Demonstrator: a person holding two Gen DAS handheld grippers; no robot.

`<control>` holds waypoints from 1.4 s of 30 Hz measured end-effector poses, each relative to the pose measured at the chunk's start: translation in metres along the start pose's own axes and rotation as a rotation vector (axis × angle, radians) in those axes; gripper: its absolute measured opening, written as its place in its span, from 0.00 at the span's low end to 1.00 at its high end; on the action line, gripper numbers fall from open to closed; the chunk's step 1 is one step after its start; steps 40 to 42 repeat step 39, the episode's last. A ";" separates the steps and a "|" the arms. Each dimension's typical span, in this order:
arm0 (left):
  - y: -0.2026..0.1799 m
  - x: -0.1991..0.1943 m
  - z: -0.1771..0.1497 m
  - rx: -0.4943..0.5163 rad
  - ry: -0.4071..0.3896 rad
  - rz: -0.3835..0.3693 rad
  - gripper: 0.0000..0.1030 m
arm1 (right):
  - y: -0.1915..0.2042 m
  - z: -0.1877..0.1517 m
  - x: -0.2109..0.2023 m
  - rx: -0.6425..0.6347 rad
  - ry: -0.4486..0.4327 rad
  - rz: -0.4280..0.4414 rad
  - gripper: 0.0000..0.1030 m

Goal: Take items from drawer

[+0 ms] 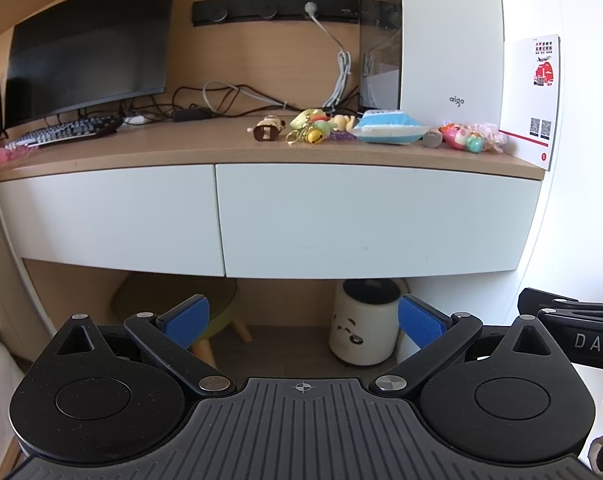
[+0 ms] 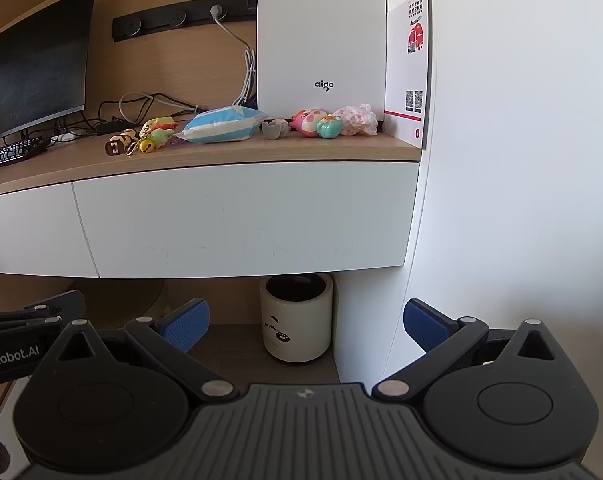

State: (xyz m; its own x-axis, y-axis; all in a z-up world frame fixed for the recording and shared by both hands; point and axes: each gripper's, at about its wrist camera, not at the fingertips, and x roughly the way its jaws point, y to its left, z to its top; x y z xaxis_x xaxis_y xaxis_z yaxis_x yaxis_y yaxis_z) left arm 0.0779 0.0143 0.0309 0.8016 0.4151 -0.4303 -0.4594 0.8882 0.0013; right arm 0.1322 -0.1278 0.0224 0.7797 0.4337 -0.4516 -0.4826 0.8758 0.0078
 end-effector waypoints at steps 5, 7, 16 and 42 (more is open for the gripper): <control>0.000 0.000 0.000 -0.002 0.001 0.003 1.00 | 0.000 0.000 0.000 0.001 0.001 -0.001 1.00; 0.000 0.001 0.000 -0.002 0.000 0.003 1.00 | 0.001 0.000 0.000 0.000 0.001 -0.001 1.00; 0.001 0.000 0.000 -0.004 -0.003 0.004 1.00 | 0.001 0.000 0.002 -0.003 0.003 -0.002 1.00; -0.012 0.021 0.009 0.038 0.086 -0.076 0.13 | -0.004 0.004 0.000 0.012 0.008 -0.059 1.00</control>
